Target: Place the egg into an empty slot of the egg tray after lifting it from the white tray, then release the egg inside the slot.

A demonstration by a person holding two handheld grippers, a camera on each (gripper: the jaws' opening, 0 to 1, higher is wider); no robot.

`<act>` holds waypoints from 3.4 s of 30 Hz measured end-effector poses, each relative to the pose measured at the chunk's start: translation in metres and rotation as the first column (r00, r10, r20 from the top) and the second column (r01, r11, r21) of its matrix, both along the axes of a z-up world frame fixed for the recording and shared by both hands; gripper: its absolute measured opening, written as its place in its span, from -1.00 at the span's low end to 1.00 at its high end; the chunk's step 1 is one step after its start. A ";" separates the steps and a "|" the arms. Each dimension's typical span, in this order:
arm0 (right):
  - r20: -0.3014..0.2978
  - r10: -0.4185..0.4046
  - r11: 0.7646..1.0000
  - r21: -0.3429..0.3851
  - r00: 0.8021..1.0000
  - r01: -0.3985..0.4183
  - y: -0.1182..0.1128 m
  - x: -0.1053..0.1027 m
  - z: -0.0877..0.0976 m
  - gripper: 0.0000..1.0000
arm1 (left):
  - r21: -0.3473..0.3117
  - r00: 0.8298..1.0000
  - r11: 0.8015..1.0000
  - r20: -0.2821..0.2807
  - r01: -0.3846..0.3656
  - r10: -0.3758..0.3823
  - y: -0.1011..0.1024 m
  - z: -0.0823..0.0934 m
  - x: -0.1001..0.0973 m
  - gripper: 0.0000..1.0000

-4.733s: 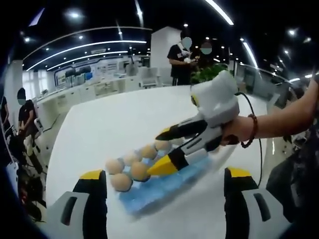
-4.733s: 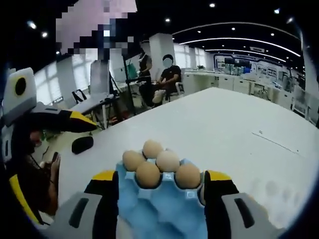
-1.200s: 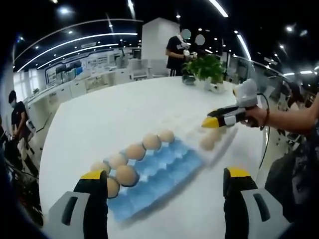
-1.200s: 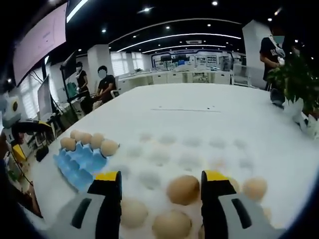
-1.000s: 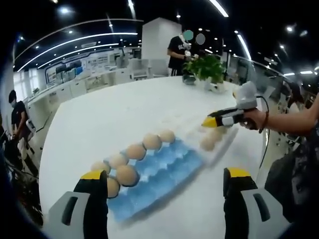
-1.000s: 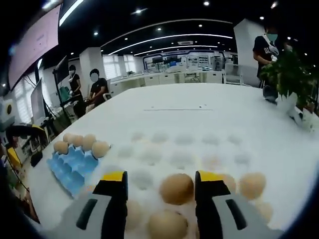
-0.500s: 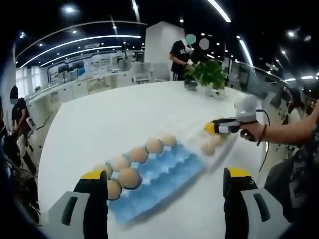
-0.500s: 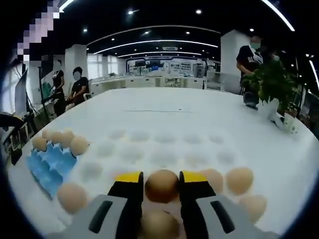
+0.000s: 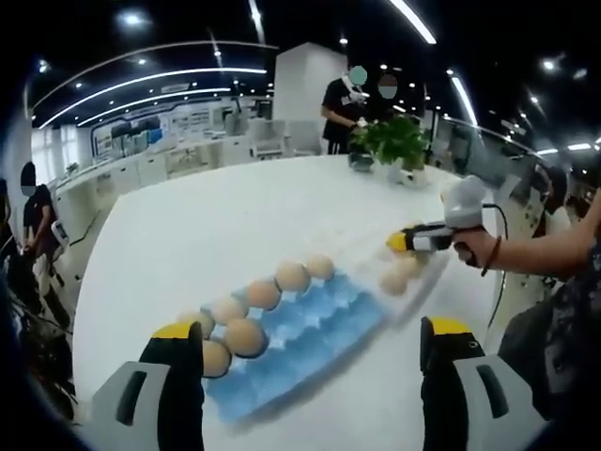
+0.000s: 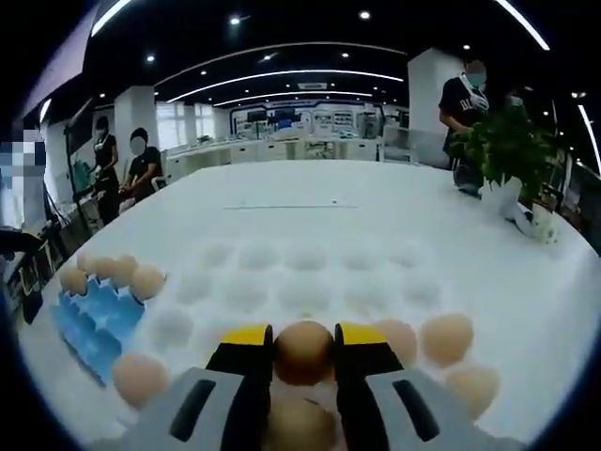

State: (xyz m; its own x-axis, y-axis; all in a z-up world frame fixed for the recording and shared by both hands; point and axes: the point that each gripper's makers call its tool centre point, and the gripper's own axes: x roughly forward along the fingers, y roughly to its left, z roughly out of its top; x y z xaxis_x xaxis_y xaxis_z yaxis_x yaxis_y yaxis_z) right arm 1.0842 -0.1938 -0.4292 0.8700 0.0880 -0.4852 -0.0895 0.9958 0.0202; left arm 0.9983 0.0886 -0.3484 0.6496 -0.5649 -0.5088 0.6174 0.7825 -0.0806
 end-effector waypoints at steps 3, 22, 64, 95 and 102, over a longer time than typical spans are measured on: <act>0.018 -0.003 1.000 -0.006 1.000 0.003 0.001 0.000 0.007 -0.48 | 0.000 1.000 1.000 0.002 -0.001 0.001 0.000 0.001 0.000 0.96; 0.080 0.061 0.996 0.062 0.995 -0.066 0.026 0.017 0.039 -0.48 | 0.010 1.000 1.000 0.006 0.000 0.000 0.002 0.001 -0.004 0.94; 0.003 0.104 0.984 0.148 0.995 -0.103 0.045 0.019 0.024 -0.43 | 0.031 1.000 0.999 0.003 -0.028 0.028 0.017 -0.001 -0.007 0.94; -0.005 0.325 0.922 0.222 0.946 -0.316 0.139 0.001 0.029 -0.43 | 0.033 1.000 0.999 0.000 -0.029 0.029 0.023 -0.004 -0.013 0.93; -0.007 0.364 0.902 0.250 0.931 -0.351 0.159 -0.001 0.030 -0.43 | 0.040 0.999 0.999 -0.019 -0.025 0.025 0.025 -0.007 -0.014 0.93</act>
